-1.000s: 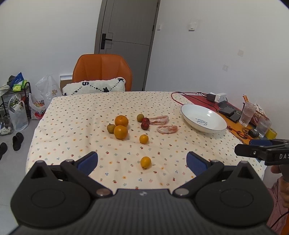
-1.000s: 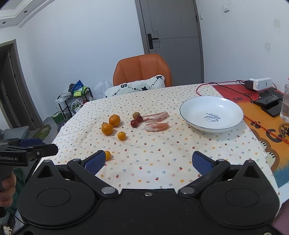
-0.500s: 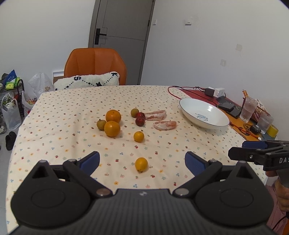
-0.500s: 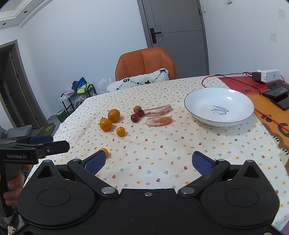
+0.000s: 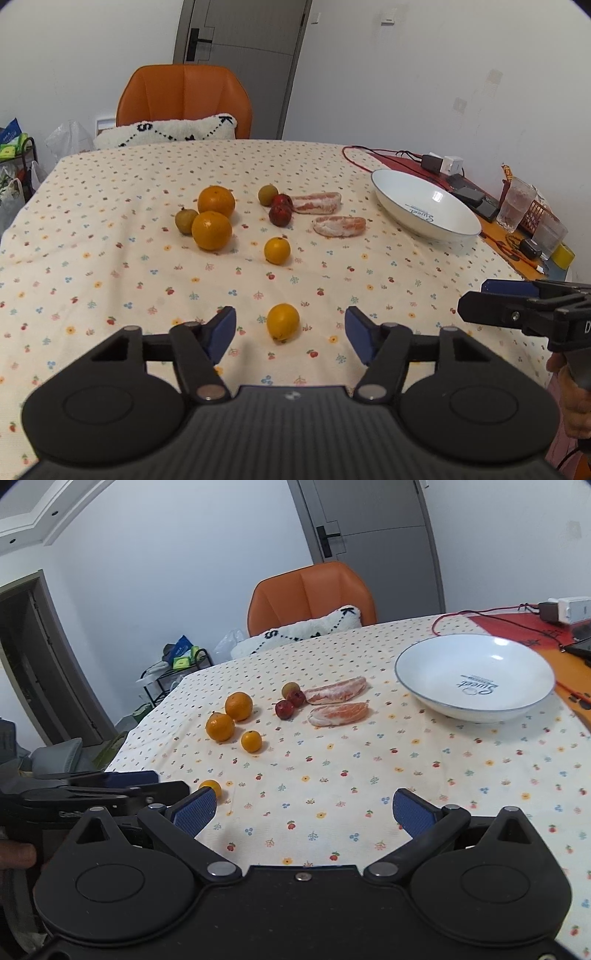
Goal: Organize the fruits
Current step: 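Reach the left tool to the small kumquat and close on it, then grasp a second kumquat with the right tool while the left tool holds its kumquat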
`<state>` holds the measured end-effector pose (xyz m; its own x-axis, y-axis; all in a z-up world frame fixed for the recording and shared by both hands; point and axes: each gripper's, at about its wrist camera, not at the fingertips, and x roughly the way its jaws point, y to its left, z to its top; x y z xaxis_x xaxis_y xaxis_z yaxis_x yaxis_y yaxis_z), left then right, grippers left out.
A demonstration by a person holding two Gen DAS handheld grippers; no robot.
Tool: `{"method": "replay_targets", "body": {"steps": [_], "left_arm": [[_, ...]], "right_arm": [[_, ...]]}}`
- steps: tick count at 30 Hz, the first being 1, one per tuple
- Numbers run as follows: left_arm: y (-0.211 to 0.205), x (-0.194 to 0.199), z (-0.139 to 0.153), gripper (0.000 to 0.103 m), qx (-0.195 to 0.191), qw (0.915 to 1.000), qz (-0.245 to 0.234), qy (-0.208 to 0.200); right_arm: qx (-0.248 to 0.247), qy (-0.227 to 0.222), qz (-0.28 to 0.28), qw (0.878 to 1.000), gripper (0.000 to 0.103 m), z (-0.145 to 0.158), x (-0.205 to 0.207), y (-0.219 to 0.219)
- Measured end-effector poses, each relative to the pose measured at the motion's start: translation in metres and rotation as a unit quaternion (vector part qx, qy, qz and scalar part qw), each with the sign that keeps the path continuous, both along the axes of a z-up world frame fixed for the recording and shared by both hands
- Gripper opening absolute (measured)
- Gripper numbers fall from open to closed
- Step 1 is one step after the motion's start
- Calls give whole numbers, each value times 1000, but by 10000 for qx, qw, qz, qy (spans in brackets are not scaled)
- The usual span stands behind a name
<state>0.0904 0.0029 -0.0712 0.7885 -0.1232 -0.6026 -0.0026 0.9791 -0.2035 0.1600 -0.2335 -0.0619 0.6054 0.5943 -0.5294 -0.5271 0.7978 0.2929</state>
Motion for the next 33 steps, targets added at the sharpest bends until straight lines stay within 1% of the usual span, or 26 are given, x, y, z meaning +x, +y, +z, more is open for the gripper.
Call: {"method": "replay_targets", "body": {"steps": [7,10,12,14,17,22,24,26,33], "left_arm": [[0,14,-13,53,-35,9999,-16,160],[0,20,-16,45,1,9998,-40,192],[1,24,-19,21,11,9998,-26,177],[7,25,-21,21,-121,9998,27,124],[15,27,-19,21,-90,9998,186,43],[31,32,-15,21,-126,9994,335,24],[37,32,-14,21,-127,9991,394,24],[43,32,-15,21,-111,9989,447,36],[61,30,-16,21,-112,9980,626,71]], "right_arm": [[19,-16,116,9999,102,-9,10,7],[27,2,136,9999,102,-12,17,10],[38,36,160,9999,102,-14,21,13],[20,50,209,9998,102,-15,25,17],[-26,60,290,9996,102,-17,31,26],[-67,77,435,9990,101,-21,41,42],[-64,87,488,9987,96,-22,45,49],[-68,71,513,9986,94,-22,49,55],[-126,47,686,9976,78,-24,62,81]]}}
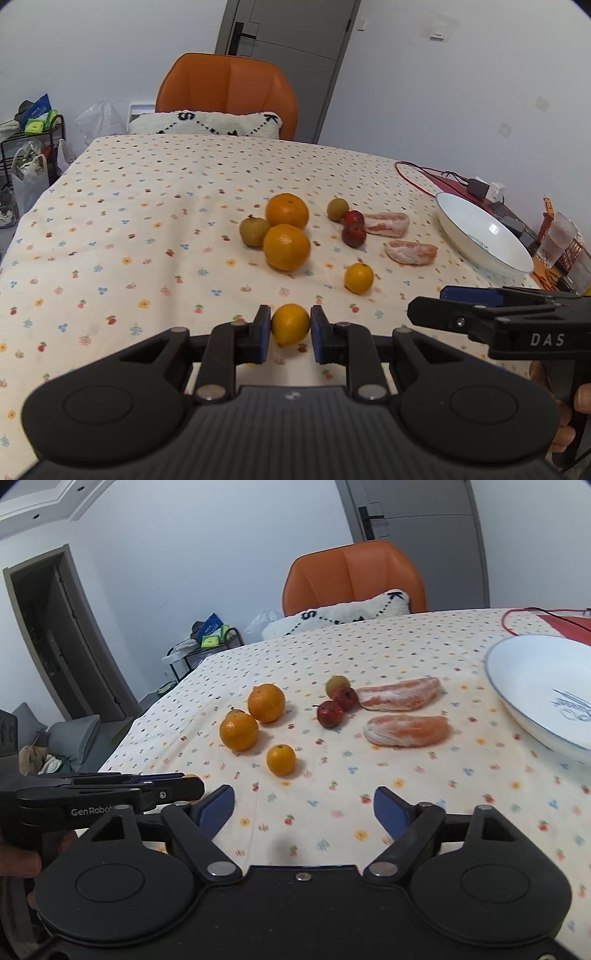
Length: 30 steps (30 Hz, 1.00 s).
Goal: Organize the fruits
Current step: 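Grasp a second kumquat with the right tool while the left tool holds its kumquat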
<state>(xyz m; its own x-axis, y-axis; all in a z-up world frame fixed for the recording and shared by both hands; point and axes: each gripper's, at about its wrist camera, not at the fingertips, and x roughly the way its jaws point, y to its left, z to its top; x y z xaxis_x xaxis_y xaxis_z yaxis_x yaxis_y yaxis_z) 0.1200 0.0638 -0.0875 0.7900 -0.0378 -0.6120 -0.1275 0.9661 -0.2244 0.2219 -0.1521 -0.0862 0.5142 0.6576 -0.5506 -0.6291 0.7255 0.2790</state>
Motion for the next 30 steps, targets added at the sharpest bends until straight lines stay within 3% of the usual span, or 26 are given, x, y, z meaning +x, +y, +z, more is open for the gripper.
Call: {"method": "replay_targets", "body": {"steps": [9,17,20,21,23,30], "left_arm": [[18,-1,4,21,-30,9997,248,-83],[17,-2,8,21,-30,9996,256,-121],[14,-2,10,21,-11,9996,252,-131],[12,-3,11,21,6,9996,245,-137],[9,-4,14,21,37,9996,228,-167],[-6,-3,24,21,137,9994,145,-277]], "right_arm": [[-48,96,140,9998,61,-3,18,26],[-108,174,105,9997,58,-8,31,39],[-77,166,73,9998,46,-11,35,42],[-46,192,87,9998,35,-11,38,42],[63,369,160,9992,22,-12,43,41],[278,209,111,9993,22,-3,34,21]]}}
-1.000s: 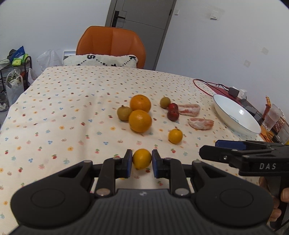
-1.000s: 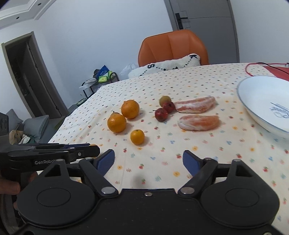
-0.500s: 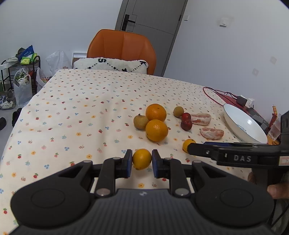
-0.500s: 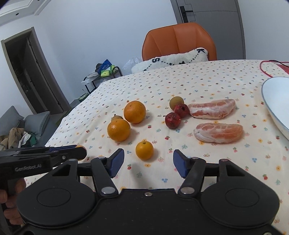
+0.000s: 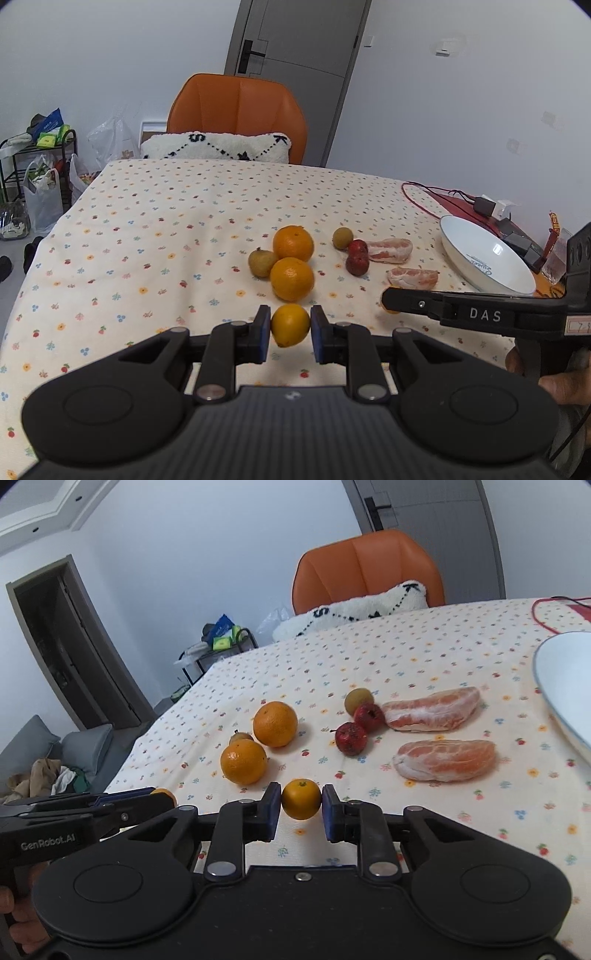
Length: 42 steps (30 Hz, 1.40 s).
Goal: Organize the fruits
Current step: 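Grasp a second kumquat with the right tool while the left tool holds its kumquat, then carry both kumquats to the white plate and open both tools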
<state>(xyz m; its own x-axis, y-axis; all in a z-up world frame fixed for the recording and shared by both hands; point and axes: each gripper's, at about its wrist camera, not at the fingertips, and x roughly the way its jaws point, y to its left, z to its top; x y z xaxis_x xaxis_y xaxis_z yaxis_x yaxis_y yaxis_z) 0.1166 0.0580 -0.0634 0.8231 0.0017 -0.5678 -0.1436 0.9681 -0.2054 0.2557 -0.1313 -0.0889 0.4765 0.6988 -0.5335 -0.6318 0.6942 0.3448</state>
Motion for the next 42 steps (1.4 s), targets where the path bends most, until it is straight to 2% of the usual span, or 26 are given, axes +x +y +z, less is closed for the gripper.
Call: {"method": "replay_targets", "body": {"steps": [19,42], "left_arm": [[-71,21,25,21,245,9977,-589,-237],[-164,87,45,21,403,9876,-1471,-377]], "right_arm": [[334,-371,-656,9966,22,19,-7,-81],[523,-616,-1732,9816,22,20,12,-173]]}}
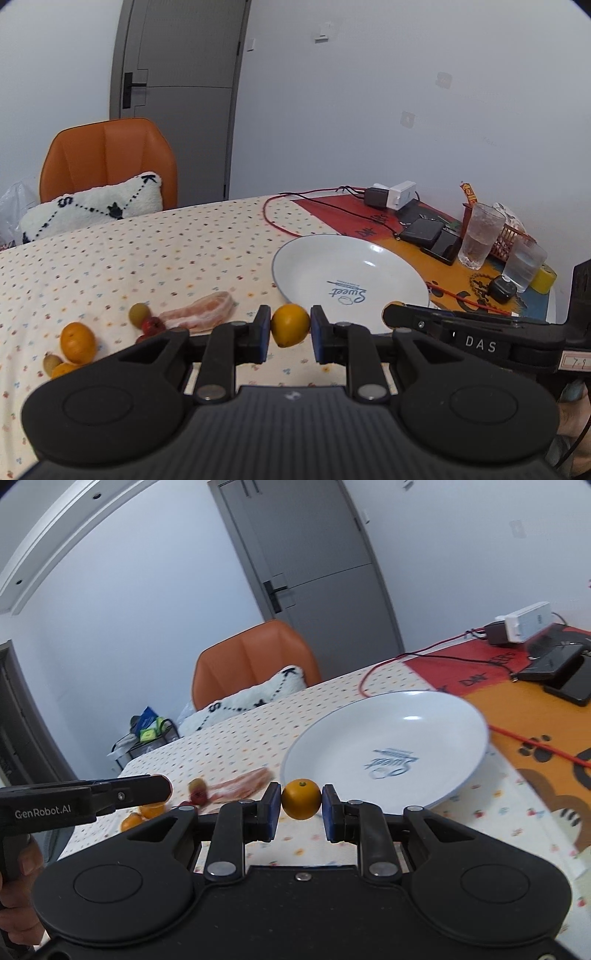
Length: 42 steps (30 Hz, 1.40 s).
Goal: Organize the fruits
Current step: 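Carry both kumquats to the white plate and open both tools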
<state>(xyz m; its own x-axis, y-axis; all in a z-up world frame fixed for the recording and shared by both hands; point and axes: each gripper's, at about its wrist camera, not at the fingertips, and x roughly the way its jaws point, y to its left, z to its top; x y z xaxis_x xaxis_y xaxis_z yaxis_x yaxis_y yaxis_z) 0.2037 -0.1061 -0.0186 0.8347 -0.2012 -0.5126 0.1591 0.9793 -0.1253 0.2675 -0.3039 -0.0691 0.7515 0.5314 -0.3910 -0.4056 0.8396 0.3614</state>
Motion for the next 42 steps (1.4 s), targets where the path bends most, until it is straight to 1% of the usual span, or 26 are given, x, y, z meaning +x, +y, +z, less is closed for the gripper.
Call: {"method": "replay_targets", "body": {"steps": [9,17,22,24,29,35,38,40,42], "left_arm": [[-25,28,-6,21,95,9998,-156,121],[-45,54,-19,21,204,9990,-265,295],[-53,71,-29,21,240,9984,-296,418],[-56,76,-33,21,248,9982,-300,450],[-61,86,-40,21,311,9976,-334,521],[-63,95,-41,21,333,9974,-308,554],[-67,98,-41,26,408,9967,-318,628],[-66,97,-41,29,380,9968,-299,641],[-63,96,-40,36,305,9971,-279,643]], "right_arm": [[73,34,-304,9995,22,-9,17,-29],[-55,-17,-478,9988,23,-14,34,-42],[-37,50,-457,9989,24,-19,43,-44],[-54,3,-465,9989,30,-20,43,-43],[-79,-74,-471,9988,30,-22,43,-44],[18,-92,-409,9991,30,-21,41,-45],[14,-113,-395,9992,30,-19,38,-45],[20,-76,-413,9991,32,-20,38,-45],[-1,-35,-425,9991,33,-20,39,-45]]}}
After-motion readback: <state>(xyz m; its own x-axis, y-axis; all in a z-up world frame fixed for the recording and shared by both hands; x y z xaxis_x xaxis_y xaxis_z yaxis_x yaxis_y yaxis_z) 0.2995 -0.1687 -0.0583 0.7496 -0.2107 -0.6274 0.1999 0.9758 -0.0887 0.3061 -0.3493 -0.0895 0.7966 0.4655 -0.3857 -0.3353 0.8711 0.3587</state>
